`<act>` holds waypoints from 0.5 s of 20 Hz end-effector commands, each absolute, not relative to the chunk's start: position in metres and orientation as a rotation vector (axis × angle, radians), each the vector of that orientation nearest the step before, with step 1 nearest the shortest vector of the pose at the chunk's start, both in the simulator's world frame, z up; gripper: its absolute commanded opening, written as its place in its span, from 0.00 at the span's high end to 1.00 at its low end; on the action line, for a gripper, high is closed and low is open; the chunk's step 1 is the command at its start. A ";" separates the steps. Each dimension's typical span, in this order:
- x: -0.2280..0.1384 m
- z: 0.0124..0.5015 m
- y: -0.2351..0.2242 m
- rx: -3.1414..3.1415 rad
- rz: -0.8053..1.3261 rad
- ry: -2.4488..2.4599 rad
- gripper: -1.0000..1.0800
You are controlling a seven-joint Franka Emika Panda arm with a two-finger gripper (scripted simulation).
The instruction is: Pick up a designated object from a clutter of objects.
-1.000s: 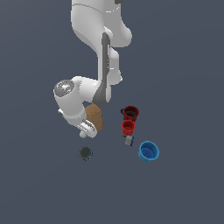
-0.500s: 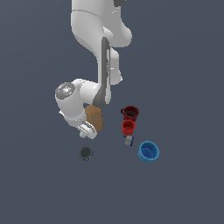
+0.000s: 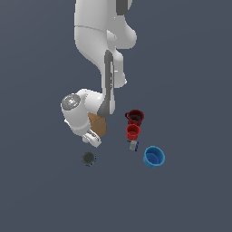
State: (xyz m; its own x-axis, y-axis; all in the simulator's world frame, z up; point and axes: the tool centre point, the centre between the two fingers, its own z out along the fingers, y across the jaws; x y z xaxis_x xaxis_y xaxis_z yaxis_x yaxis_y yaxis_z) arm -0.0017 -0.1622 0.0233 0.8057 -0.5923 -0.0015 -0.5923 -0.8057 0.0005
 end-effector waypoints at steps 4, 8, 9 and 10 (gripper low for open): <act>-0.001 0.021 -0.162 2.985 0.000 -0.980 1.00; -0.001 0.021 -0.162 2.985 0.000 -0.980 1.00; -0.001 0.021 -0.162 2.985 0.000 -0.980 1.00; -0.001 0.021 -0.162 2.985 0.000 -0.980 1.00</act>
